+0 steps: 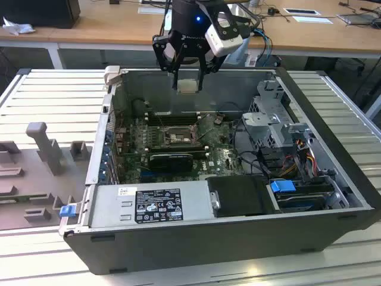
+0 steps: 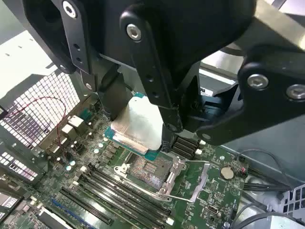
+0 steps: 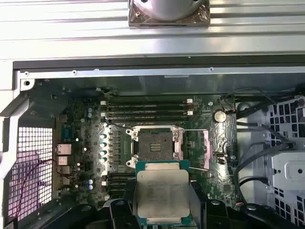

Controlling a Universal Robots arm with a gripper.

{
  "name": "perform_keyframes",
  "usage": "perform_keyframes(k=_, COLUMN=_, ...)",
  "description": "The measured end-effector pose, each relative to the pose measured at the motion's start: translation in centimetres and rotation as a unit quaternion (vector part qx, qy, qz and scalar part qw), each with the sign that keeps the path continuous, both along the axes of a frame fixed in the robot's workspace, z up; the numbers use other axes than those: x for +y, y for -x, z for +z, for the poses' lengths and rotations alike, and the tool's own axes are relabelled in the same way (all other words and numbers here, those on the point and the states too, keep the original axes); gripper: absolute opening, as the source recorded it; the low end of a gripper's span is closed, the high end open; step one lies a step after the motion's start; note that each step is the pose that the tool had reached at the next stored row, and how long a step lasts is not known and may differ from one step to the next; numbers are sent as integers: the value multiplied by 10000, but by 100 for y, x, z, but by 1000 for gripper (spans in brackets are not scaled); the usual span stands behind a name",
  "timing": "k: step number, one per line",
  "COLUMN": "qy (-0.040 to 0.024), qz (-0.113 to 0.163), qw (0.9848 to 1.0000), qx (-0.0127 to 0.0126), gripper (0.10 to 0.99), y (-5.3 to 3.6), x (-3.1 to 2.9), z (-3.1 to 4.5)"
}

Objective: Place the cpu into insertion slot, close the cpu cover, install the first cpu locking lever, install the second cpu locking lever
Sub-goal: 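Place the cpu into insertion slot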

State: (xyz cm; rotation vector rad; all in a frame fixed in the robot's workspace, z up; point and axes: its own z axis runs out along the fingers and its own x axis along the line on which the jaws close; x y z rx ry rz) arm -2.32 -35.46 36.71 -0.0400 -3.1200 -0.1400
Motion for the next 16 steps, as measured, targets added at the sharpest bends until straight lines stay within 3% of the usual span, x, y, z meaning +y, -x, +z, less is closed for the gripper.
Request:
perform_keyframes(k=7, qy=3, qz=-357, qw=9994, qx=0, gripper=529, y=0, x=0, z=-8)
perform_keyframes(k=16, qy=3, qz=-388, qw=9992, qx=0, gripper=529, y=0, x=-1, z=-28)
